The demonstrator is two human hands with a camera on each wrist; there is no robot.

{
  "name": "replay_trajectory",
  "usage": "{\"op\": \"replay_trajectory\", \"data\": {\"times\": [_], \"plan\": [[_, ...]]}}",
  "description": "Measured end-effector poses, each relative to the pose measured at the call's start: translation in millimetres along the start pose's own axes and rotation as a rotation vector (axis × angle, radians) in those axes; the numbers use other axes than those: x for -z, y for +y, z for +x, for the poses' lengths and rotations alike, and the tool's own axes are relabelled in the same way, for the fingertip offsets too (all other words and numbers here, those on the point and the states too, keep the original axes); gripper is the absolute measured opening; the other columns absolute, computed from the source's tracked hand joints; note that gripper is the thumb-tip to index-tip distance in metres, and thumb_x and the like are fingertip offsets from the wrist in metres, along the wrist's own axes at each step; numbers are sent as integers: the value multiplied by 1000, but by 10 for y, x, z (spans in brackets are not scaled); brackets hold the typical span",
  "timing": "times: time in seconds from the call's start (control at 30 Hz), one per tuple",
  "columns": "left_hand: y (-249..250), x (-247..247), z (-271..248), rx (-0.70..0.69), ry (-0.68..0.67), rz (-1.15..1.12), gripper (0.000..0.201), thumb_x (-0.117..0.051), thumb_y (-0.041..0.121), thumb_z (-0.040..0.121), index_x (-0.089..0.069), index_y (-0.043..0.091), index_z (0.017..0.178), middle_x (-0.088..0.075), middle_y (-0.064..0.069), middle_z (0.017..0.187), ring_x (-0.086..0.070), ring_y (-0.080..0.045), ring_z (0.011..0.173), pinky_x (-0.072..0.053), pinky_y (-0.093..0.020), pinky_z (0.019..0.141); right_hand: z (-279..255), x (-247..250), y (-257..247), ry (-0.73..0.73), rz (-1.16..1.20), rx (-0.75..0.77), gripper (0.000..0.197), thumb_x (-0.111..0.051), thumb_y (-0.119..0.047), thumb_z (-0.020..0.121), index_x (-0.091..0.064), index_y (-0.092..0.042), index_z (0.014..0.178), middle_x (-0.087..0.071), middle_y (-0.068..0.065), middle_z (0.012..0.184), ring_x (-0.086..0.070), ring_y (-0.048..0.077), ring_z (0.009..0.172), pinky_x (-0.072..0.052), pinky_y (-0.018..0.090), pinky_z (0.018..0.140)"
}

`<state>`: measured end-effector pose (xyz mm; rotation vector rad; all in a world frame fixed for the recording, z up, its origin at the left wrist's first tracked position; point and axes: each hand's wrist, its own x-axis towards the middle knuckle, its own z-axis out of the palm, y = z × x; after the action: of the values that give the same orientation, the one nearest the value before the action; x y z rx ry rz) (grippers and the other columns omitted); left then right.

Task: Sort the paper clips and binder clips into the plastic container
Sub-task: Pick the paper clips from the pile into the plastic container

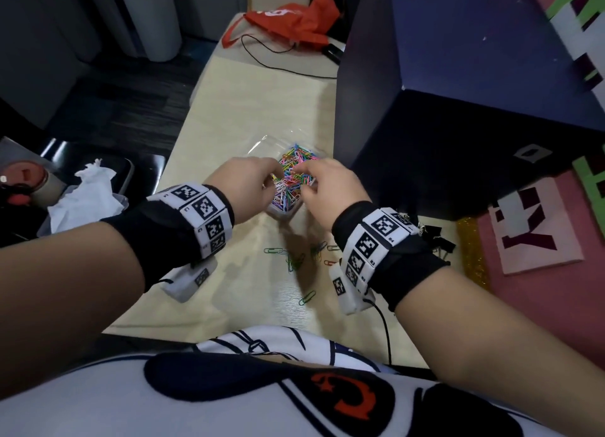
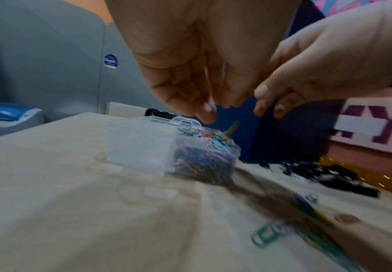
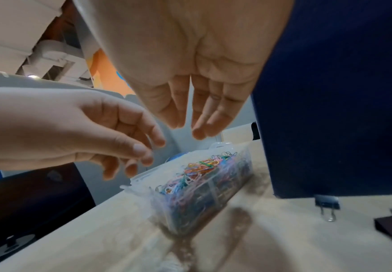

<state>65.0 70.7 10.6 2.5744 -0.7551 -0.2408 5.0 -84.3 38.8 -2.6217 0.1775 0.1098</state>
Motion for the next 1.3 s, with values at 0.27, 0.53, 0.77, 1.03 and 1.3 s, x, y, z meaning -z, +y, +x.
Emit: {"op": "replay_trajectory", "data": {"times": [0.27, 0.53, 0.77, 1.03, 1.3], "plan": [[92, -336, -264, -223, -520, 346, 28, -54, 26, 88, -60, 27, 115, -60, 1, 110, -57, -22, 105, -49, -32, 83, -343, -253, 488, -517, -358, -166, 54, -55, -10, 84, -42, -27, 134, -38, 3, 127, -51, 26, 112, -48, 35, 89], [138, -543, -216, -140, -534, 561, 14, -60, 11, 84, -48, 19, 84, -62, -4, 93, -57, -25, 83, -47, -33, 67, -501, -472, 659, -355, -299, -64, 38, -47, -4, 89, -53, -16, 124, -46, 7, 119, -54, 28, 106, -47, 33, 88], [128, -598, -195, -72, -578, 522, 9, -51, 11, 88, -57, 17, 91, -61, -4, 93, -59, -24, 85, -53, -36, 77, -437, -476, 640, -376, -284, -151, 30, -49, -11, 90, -56, -13, 119, -50, 10, 120, -55, 27, 108, -44, 32, 92], [191, -578, -238, -101, -521, 593, 14, -55, 4, 86, -56, 12, 98, -63, -9, 97, -61, -28, 93, -45, -33, 67, -345, -431, 524, -450, -362, -176, 32, -57, -20, 87, -57, -9, 117, -53, 14, 119, -54, 30, 108, -44, 30, 88], [49, -563, -310, 22, -594, 479, 14, -57, 14, 81, -55, 12, 95, -61, -7, 95, -60, -29, 91, -47, -32, 67, -75, -190, 229, -319, -235, -173, 14, -62, -26, 87, -66, -15, 95, -66, 4, 99, -61, 23, 94, -50, 27, 80]]}}
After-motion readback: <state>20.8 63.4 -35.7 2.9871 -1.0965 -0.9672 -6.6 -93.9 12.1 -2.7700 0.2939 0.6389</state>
